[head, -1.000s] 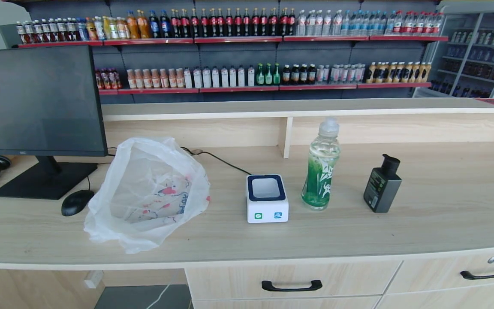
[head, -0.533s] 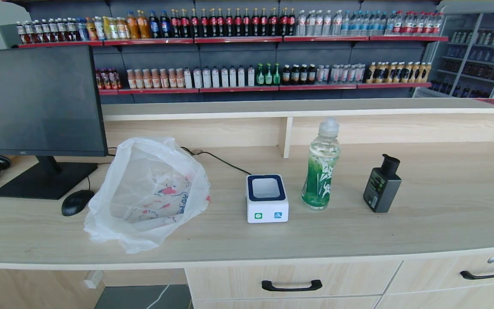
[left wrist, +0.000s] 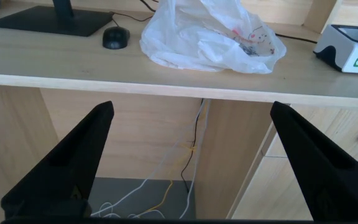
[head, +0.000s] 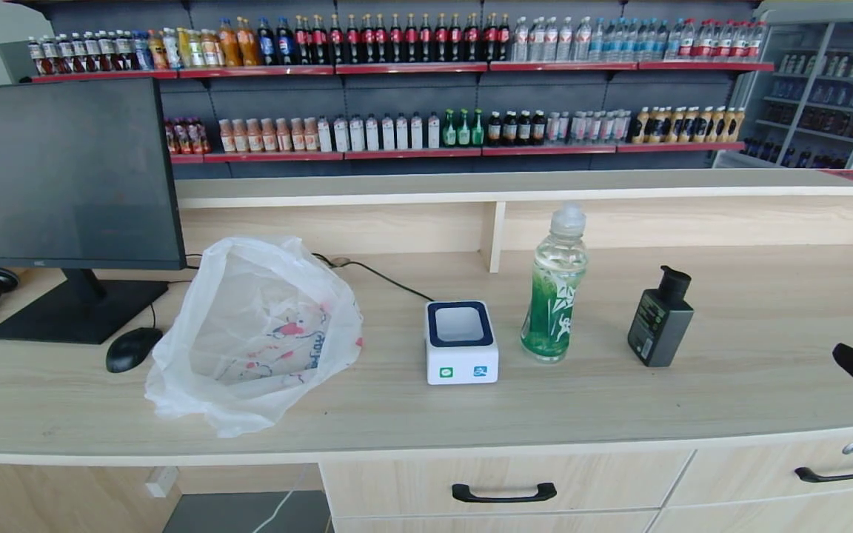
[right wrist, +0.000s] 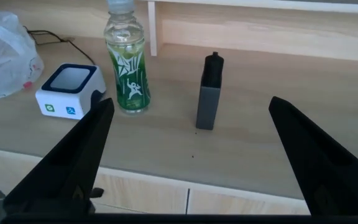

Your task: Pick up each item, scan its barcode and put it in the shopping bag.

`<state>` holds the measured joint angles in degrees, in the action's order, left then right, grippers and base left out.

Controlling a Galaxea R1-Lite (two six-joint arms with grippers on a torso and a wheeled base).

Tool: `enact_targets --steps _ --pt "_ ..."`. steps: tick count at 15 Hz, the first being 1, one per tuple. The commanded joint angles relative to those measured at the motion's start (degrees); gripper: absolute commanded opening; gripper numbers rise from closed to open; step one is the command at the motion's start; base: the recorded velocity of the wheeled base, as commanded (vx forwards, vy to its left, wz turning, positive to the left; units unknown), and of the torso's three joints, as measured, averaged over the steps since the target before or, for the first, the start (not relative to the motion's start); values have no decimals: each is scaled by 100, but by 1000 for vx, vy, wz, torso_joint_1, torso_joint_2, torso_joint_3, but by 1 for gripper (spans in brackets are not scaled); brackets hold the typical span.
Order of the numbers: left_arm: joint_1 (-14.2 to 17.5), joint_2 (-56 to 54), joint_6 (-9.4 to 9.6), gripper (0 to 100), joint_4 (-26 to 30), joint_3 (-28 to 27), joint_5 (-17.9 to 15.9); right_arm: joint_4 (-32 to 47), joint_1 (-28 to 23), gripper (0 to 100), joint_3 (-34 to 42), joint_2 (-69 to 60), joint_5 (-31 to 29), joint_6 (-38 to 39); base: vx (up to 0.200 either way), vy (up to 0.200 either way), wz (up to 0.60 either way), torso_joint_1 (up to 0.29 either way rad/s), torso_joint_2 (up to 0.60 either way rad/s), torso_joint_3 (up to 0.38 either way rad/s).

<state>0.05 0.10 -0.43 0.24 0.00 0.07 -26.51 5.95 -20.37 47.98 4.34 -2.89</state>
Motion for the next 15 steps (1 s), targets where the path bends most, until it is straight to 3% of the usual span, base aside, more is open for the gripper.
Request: enact_targets --steps 1,4,8,12,15 --pt "-5 -1 -1 100 2 0 1 -460 99 100 -28 932 -3 -19 0 0 0 0 0 0" --pt "-5 -1 -1 100 2 0 1 -1040 179 100 -187 1618 5 -159 0 0 0 0 0 0" --pt "-5 -1 -1 100 2 0 1 -1207 653 100 -503 2277 5 -124 0 0 0 0 0 0" --pt "4 -1 -1 100 2 0 1 -2640 811 100 -688 3613 -3 -115 0 0 0 0 0 0" --pt "-5 -1 -1 100 2 0 1 -3017 820 100 -749 4017 -3 -89 0 0 0 0 0 0"
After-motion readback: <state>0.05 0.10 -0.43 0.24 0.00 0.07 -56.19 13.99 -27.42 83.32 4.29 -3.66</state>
